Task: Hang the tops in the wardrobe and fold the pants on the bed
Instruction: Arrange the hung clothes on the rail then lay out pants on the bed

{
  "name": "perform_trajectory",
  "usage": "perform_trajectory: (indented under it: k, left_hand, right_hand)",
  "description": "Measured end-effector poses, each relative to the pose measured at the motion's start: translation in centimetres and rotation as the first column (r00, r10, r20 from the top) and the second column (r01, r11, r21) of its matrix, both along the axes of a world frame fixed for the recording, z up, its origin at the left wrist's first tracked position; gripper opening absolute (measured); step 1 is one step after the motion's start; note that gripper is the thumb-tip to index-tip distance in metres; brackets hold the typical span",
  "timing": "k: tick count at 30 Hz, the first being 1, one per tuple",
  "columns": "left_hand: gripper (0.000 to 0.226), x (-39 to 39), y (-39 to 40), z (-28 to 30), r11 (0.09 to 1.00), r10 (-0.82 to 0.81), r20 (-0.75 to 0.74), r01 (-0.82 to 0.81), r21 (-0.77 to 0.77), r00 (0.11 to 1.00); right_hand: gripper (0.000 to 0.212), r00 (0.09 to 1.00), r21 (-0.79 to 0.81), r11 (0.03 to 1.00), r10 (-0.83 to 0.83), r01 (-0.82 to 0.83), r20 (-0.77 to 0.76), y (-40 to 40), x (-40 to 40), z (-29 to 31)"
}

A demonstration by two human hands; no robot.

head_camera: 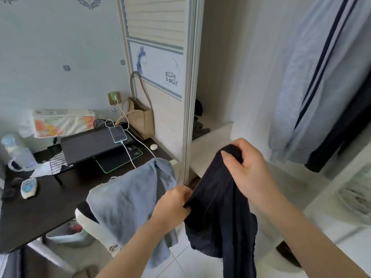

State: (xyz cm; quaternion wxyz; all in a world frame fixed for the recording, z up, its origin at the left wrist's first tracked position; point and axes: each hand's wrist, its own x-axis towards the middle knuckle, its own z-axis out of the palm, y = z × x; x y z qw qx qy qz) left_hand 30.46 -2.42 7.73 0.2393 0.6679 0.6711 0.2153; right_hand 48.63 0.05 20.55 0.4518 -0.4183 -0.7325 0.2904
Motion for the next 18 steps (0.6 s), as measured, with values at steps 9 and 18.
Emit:
perform_trajectory:
  k: [9,18]
  left_hand:
    - [0.025,-5.1,12.6,2.0,0.899,0.324,0.537,-0.076,-0.432,0.779]
    - [0.029,-5.9,23.0,11.9,0.809,0.419,0.887,0.363,-0.461,0.194]
  right_hand:
    - [0.030,0.867,0.116,0.874,-0.483,0.471,0.123,7.8,7.3,1.5]
    - [0.017,0.780,-0.261,0.758,-0.625,0.598,-0.029,11.9,8.9,1.5]
